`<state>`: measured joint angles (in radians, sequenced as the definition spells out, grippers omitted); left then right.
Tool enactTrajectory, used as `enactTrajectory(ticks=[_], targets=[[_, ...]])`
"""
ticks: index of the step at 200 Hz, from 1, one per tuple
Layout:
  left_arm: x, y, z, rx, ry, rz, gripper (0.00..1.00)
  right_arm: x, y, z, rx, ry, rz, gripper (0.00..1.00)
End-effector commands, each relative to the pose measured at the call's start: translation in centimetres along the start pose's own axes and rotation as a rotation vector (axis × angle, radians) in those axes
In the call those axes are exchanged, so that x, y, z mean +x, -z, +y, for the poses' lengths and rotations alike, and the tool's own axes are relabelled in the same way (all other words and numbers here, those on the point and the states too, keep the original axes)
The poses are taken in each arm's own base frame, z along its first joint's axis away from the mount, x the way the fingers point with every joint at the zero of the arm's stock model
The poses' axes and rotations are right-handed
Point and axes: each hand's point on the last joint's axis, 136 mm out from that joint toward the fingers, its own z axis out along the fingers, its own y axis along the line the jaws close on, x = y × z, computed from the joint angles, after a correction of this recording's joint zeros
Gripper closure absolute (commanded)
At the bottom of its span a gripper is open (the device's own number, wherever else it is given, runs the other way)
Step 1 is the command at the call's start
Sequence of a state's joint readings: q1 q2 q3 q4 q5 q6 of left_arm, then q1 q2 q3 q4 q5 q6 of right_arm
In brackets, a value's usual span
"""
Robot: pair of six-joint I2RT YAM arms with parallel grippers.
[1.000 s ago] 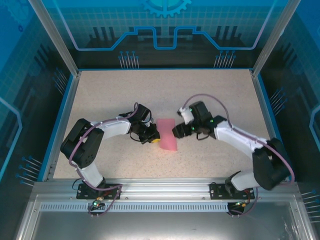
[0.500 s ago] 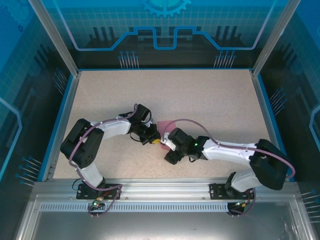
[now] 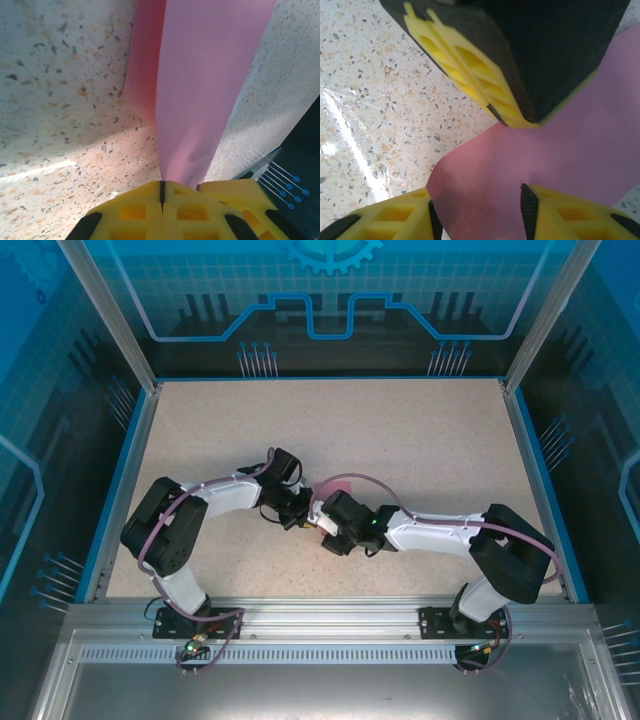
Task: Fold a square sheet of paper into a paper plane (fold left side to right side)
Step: Third fold the triangle at the center of the table.
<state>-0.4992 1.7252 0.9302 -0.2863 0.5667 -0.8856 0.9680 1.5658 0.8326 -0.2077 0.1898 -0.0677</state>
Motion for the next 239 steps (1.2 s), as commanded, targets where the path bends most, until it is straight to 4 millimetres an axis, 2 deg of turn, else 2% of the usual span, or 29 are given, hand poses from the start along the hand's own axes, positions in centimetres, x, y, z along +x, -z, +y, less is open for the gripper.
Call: enactTrajectory(ticks=[1,42,61,103,115,126,144,177,201,239], targets=[[0.5,0.0,-0.1,0.001,0.014,0.037,1.0,-2.2,0.2,0.7,-0.033,0.009,-0.06,0.64],[0.4,-0.1,0.1,-0.004,0.015,0.035,1.0,-1.5,0.1,1.1,-0.068,-0.017,-0.044,0.9],[0.2,0.2,0.2,-0.008,0.006,0.024,0.98,-1.1,0.0,0.8,-0.095,-0.054,-0.041,1.0],[-0.3,3.0,0.3,-0.024,-0.042,-0.031,0.62,-0.3,-0.3,0.9,-0.17,-0.103,-0.021,1.0],[-0.6,4.2,0.3,-0.022,-0.056,-0.054,0.56,-0.1,-0.5,0.9,-0.191,-0.113,-0.013,1.0],[-0.8,5.1,0.4,-0.019,-0.064,-0.076,0.55,0.0,-0.6,0.9,-0.205,-0.128,-0.011,1.0],[-1.4,6.1,-0.1,0.023,-0.086,-0.097,0.6,0.1,-0.7,0.9,-0.231,-0.155,-0.01,1.0],[-2.9,5.5,-3.2,0.124,-0.178,-0.071,0.76,0.3,-0.9,0.8,-0.259,-0.199,0.0,1.0],[-4.6,4.0,-4.4,0.139,-0.21,-0.041,0.81,0.3,-1.0,0.8,-0.278,-0.222,0.006,1.0],[-6.3,0.3,-4.9,0.109,-0.236,0.043,0.86,0.1,-1.2,0.5,-0.292,-0.248,0.013,1.0]])
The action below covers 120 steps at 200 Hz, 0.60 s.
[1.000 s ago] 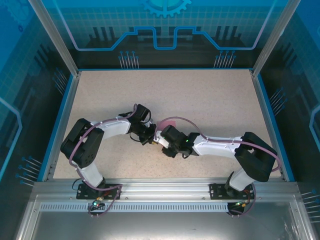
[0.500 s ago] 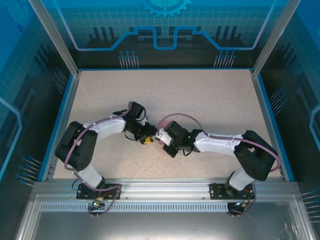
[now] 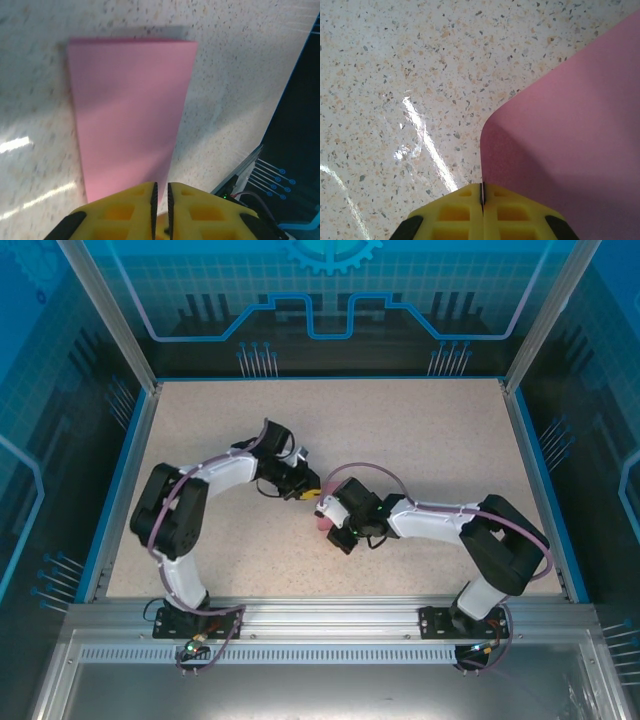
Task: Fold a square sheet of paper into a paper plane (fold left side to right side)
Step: Third fold the triangle at the center of the table.
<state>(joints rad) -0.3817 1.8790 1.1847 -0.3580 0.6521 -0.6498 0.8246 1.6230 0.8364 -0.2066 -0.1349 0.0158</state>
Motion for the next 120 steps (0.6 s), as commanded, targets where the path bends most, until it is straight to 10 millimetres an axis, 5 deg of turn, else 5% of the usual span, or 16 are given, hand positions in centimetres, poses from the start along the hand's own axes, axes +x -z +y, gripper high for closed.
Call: enactTrajectory(ticks=[1,57,120], targets=[[0.1,-1.9,-0.8,0.022,-0.06,0.078,0.86,-0.8,-0.1,0.1,-0.037,-0.036,-0.007,1.0],[0.2,-5.5,1.1,-0.057,-0.068,0.155,0.87,-0.6,-0.2,0.1,-0.088,-0.078,0.005,1.0],[1.2,-6.6,3.7,-0.146,-0.065,0.194,0.9,-0.3,0.4,-1.8,-0.089,-0.203,-0.001,1.0]])
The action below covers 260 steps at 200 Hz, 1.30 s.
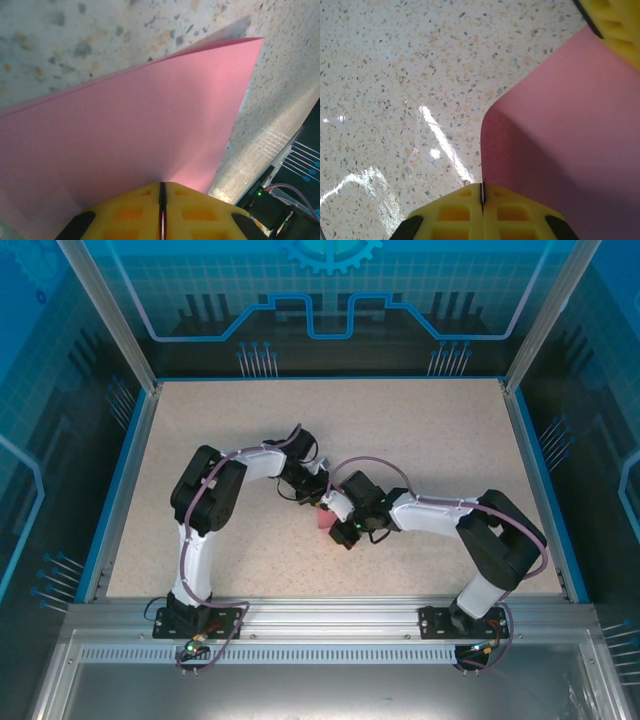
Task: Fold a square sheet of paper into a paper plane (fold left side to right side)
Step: Third fold the triangle at the center of the table.
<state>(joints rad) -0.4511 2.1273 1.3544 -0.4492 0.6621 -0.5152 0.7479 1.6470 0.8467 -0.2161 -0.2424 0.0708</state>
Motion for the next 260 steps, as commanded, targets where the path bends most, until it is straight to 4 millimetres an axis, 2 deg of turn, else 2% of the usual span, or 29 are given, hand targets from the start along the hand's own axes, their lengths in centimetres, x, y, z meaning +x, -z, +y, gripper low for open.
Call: enactTrajectory(ticks=[1,57,104,176,180,193,260], targets=[[0.9,-0.8,1.6,-0.065,0.006,0.043,0.9,-0.4,0.3,-0.8,-0.016,-0.078,-0.003,1.0],[1.0,-0.9,1.7,-0.075,0.002,0.046,0.91,0.3,0.5,-3.5,0.003,-0.214,0.008,1.0],[0.9,-0.8,1.7,-0.076,0.004,0.046,0.91,0.8,0.4,-4.9,0.019,-0.267,0.025,1.0],[1.0,-0.9,1.6,-0.078,0.001,0.045,0.91,1.0,0.2,-5.5,0.029,-0.286,0.028,1.0],[1.0,-0.9,1.6,-0.079,0.001,0.045,0.91,-0.2,0.5,-5.5,0.03,-0.278,0.004,1.0],[1.0,-0.9,1.7,-0.079,0.002,0.047,0.91,-0.4,0.6,-5.5,0.03,-0.273,0.0,1.0],[0.9,-0.9,1.7,-0.08,0.001,0.048,0.91,0.0,0.3,-5.6,0.026,-0.272,0.019,1.0]])
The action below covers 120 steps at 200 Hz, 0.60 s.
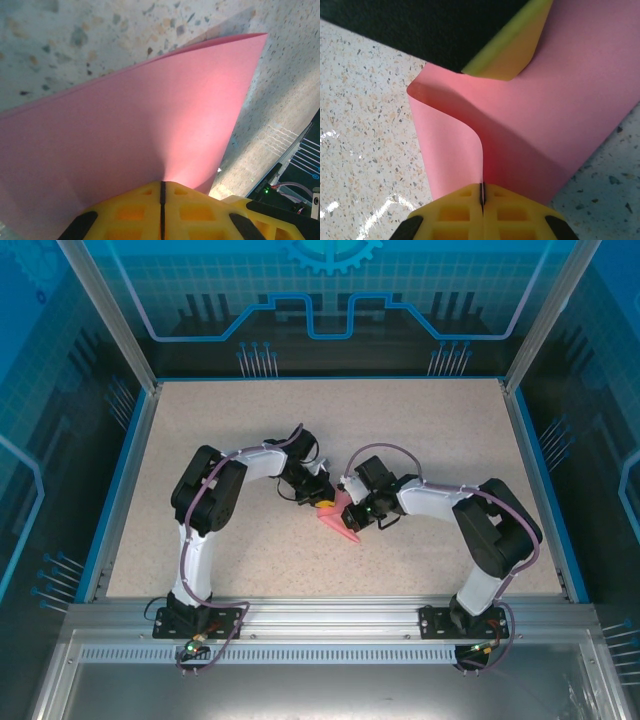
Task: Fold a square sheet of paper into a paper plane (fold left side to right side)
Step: Third fold the triangle at the center of the table.
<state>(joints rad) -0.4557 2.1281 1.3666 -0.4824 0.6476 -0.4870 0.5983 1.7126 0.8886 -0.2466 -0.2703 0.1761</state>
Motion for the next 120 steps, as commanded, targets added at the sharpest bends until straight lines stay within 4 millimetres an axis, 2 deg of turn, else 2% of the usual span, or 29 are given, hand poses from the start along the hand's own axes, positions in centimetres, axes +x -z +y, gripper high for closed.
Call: enactTrajectory(ticks=[1,61,66,120], targets=[[0.7,-1.0,1.6,-0.058,0.018,0.039,0.91,0.1,-0.2,-0.4,-0.009,-0.021,0.02,1.0],[0.7,-1.0,1.6,-0.062,0.015,0.038,0.91,0.0,0.5,0.4,-0.044,-0.011,-0.003,1.0],[0.7,-1.0,1.6,-0.063,0.015,0.038,0.91,1.1,0.2,0.2,-0.042,-0.024,0.019,1.0],[0.7,-1.0,1.7,-0.067,0.017,0.04,0.91,1.3,0.1,0.1,-0.035,-0.029,0.026,1.0]])
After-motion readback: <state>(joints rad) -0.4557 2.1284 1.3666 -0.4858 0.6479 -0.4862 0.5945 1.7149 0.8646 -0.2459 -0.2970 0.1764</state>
